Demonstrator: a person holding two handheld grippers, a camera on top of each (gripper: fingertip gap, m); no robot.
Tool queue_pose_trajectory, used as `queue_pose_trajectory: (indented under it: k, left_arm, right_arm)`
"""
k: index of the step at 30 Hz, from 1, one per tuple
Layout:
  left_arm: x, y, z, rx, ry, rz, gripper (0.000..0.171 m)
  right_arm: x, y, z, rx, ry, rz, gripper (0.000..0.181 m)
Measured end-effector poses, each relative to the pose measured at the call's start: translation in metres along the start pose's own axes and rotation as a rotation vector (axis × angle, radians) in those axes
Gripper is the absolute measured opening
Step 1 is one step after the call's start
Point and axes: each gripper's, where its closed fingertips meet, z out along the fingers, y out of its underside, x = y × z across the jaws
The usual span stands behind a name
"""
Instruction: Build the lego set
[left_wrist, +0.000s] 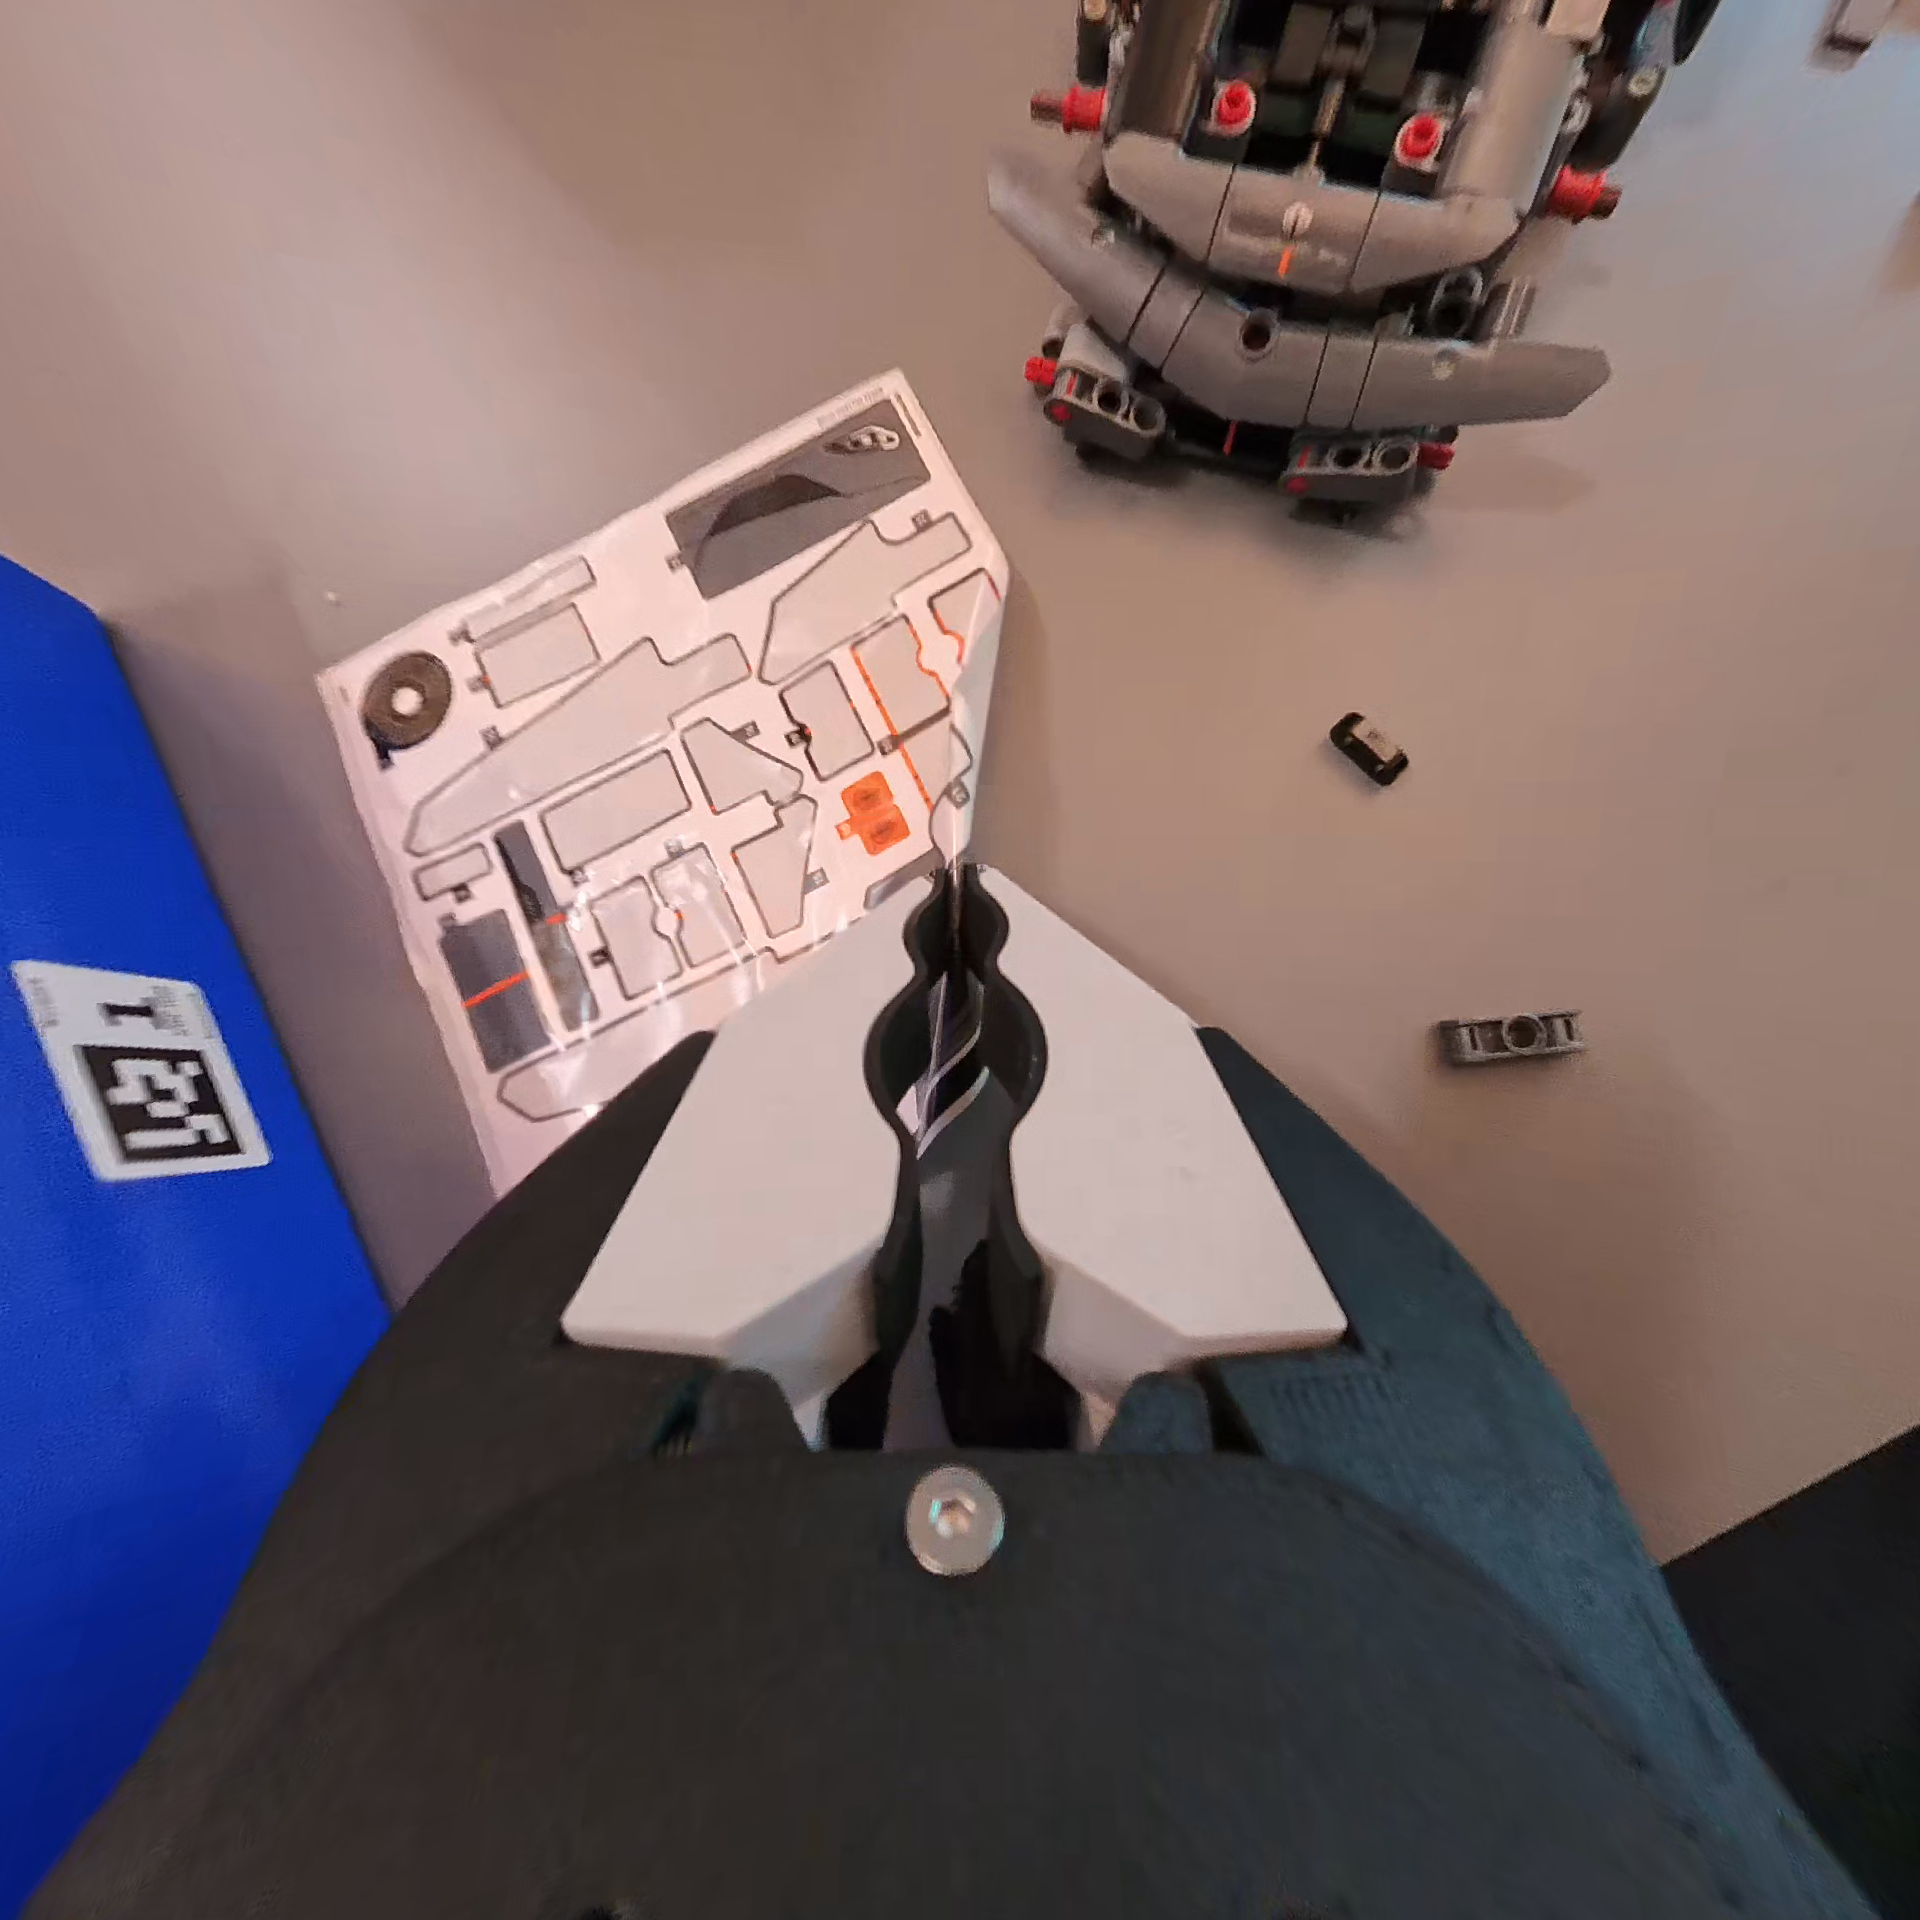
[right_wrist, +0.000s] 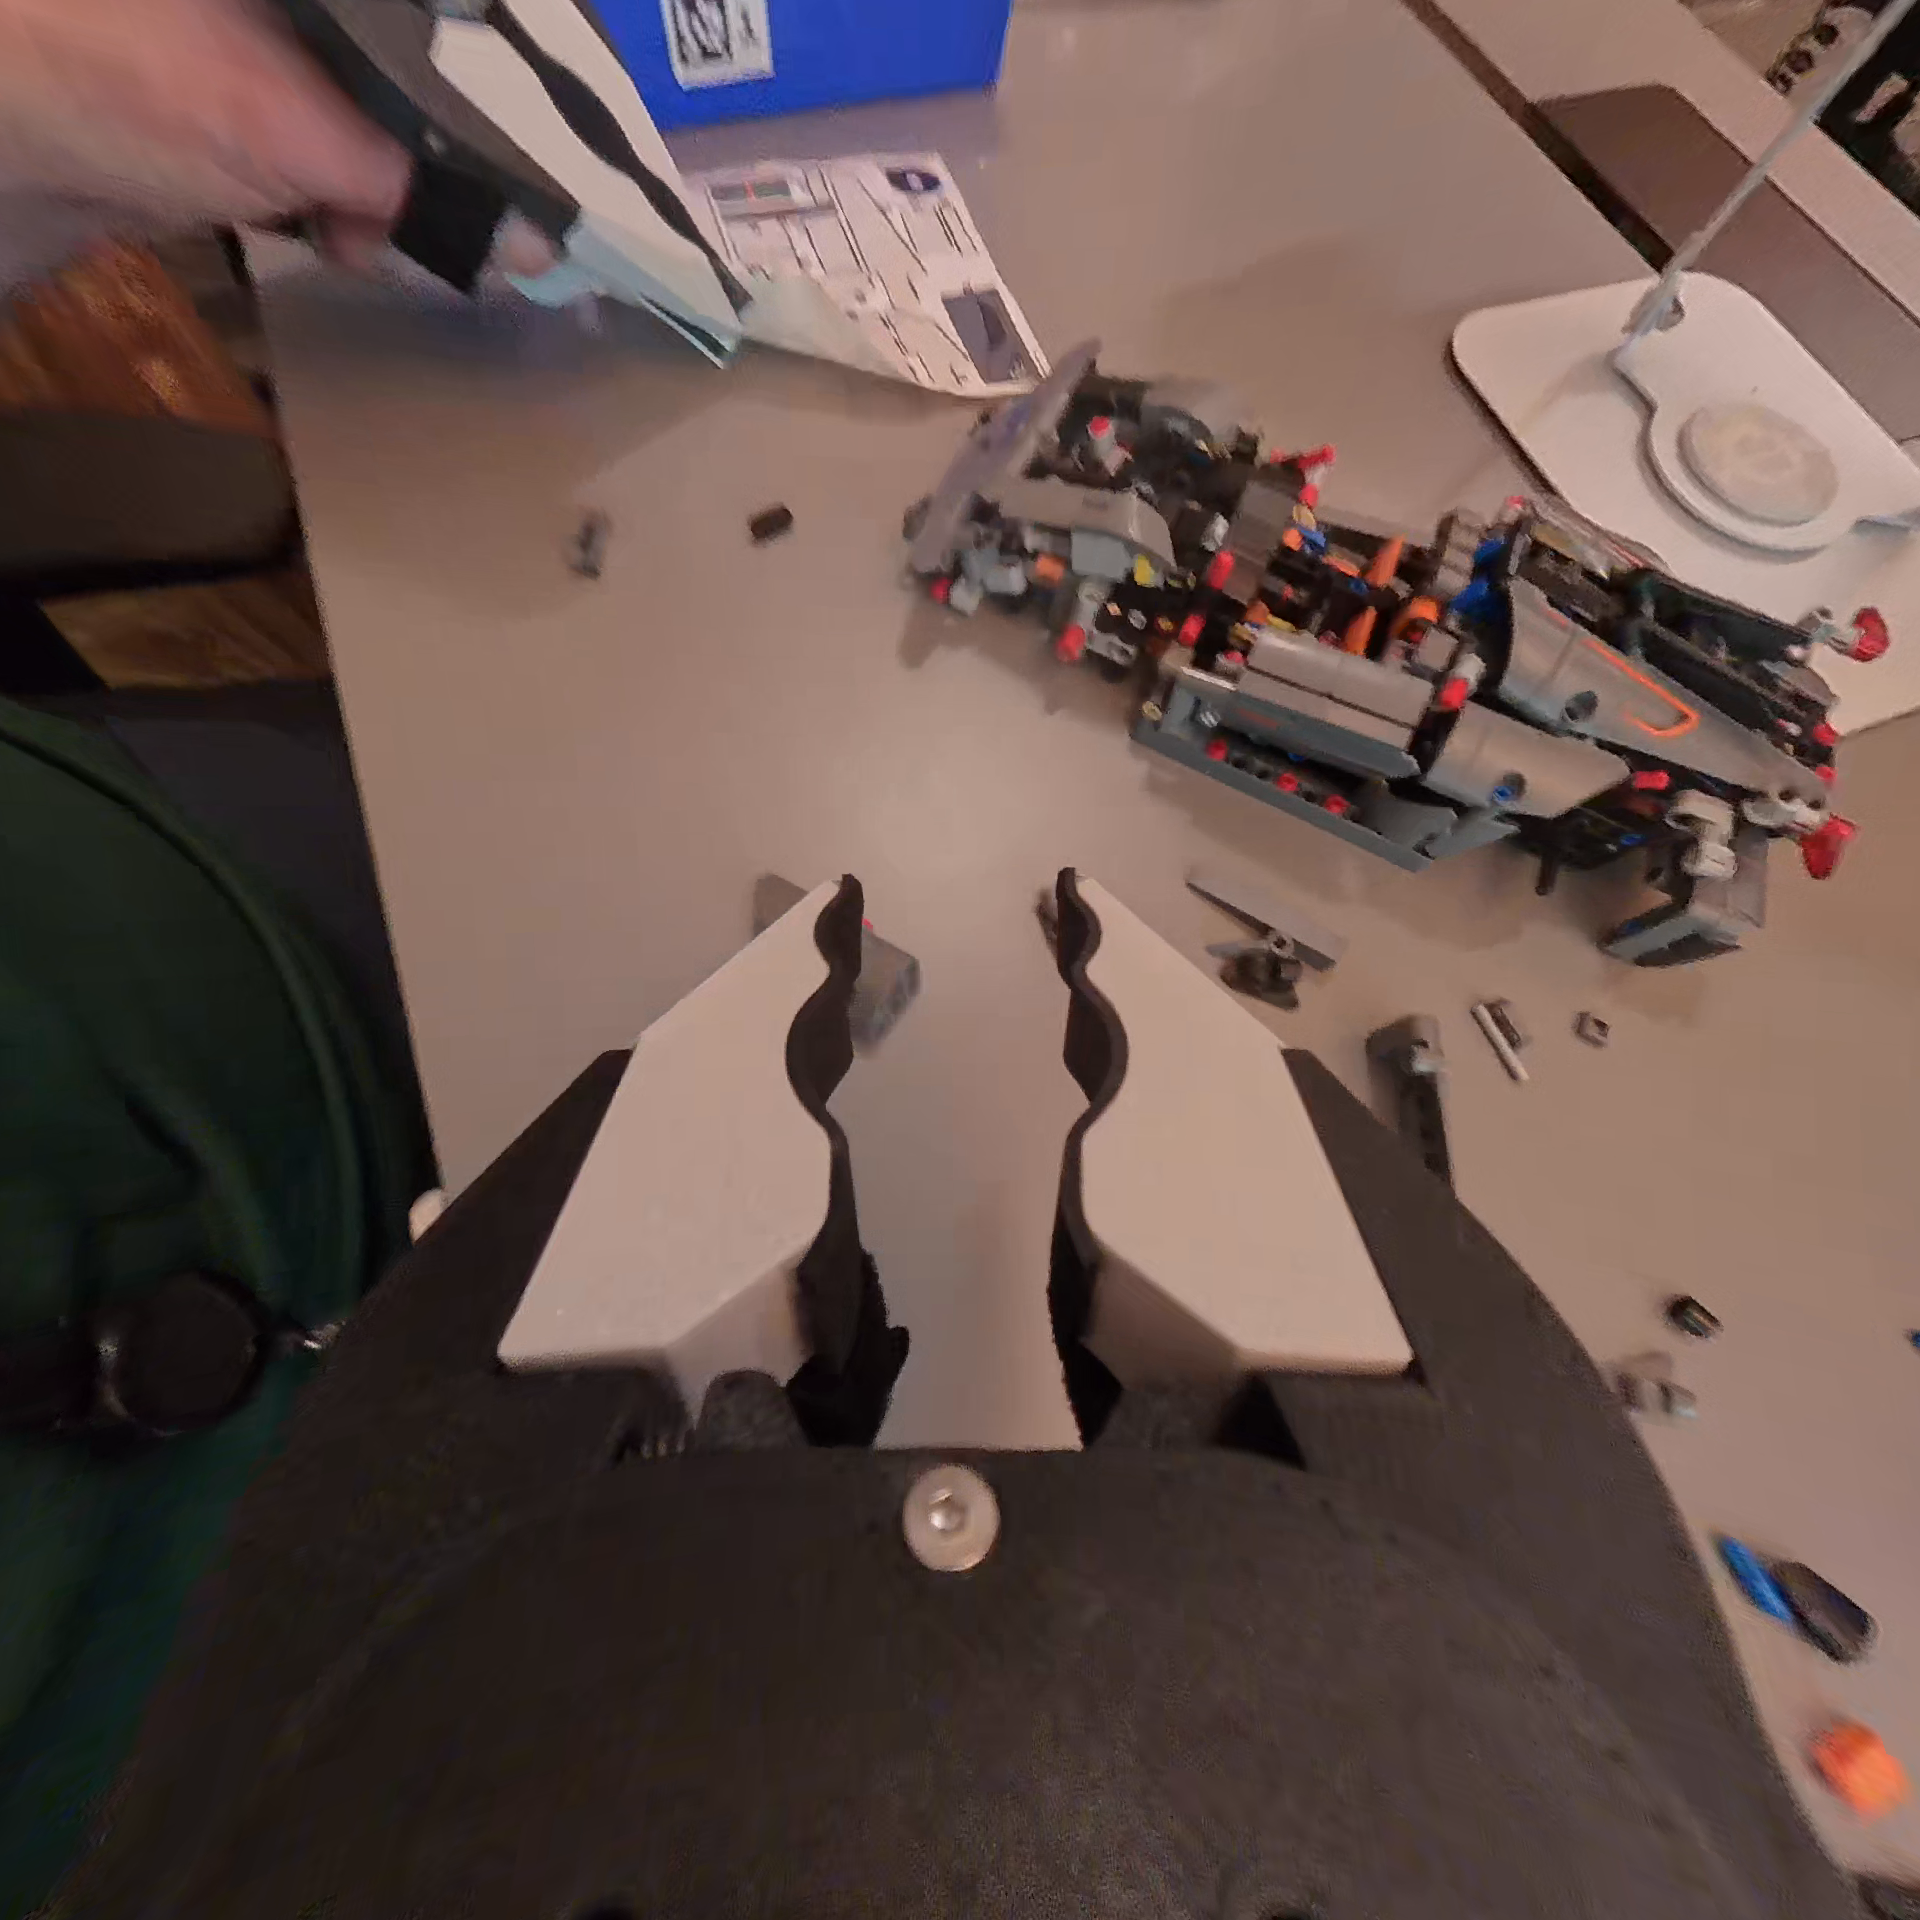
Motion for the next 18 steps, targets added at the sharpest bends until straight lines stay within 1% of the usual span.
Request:
queue_pose_trajectory:
  k: [1, 5, 8, 11, 13, 15, 18]
  left_arm:
    - [-0.001, -0.004, -0.004, 0.026, -0.018, 0.007, 0.000]
    - [0.001, -0.032, -0.030, 0.198, -0.069, 0.049, 0.000]
    - [0.010, -0.057, -0.052, 0.335, -0.108, 0.064, 0.000]
    - [0.027, -0.081, -0.071, 0.452, -0.137, 0.132, 0.000]
    - [0.039, -0.089, -0.076, 0.468, -0.180, 0.208, 0.000]
    - [0.052, -0.095, -0.077, 0.471, -0.208, 0.283, 0.000]
    - [0.071, -0.102, -0.076, 0.467, -0.244, 0.390, 0.000]
  right_arm:
    - [-0.004, -0.006, 0.001, 0.026, -0.017, 0.020, 0.035]
    - [-0.028, -0.040, 0.012, 0.149, -0.127, 0.114, 0.035]
    - [-0.048, -0.071, 0.029, 0.238, -0.213, 0.173, 0.035]
    - [-0.063, -0.101, 0.050, 0.324, -0.317, 0.297, 0.036]
    - [-0.070, -0.116, 0.062, 0.379, -0.398, 0.366, 0.042]
    - [-0.066, -0.126, 0.071, 0.427, -0.413, 0.420, 0.041]
    - [-0.063, -0.136, 0.075, 0.479, -0.461, 0.469, 0.043]
